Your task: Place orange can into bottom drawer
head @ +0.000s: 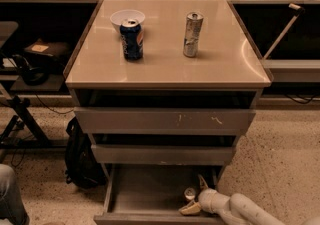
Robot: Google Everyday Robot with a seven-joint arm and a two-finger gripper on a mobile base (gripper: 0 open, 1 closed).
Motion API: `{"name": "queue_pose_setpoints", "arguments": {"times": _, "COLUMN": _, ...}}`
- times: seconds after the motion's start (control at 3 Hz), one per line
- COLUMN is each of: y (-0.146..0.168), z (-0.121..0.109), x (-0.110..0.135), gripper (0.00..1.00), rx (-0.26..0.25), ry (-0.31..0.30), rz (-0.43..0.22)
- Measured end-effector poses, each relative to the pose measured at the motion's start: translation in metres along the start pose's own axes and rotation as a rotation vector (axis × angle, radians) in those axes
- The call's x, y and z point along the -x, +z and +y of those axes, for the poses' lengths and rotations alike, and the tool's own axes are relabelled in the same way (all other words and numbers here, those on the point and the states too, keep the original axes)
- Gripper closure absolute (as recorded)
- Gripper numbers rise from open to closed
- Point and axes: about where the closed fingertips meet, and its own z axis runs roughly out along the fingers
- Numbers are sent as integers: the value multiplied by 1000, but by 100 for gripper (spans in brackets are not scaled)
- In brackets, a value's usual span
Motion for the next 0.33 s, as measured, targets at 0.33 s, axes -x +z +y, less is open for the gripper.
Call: {"name": "queue_pose_setpoints", "arguments": {"times": 0.33, "y": 0, "z": 0, "x": 0, "gripper": 0, "rx": 0, "ry": 0, "rz": 0}}
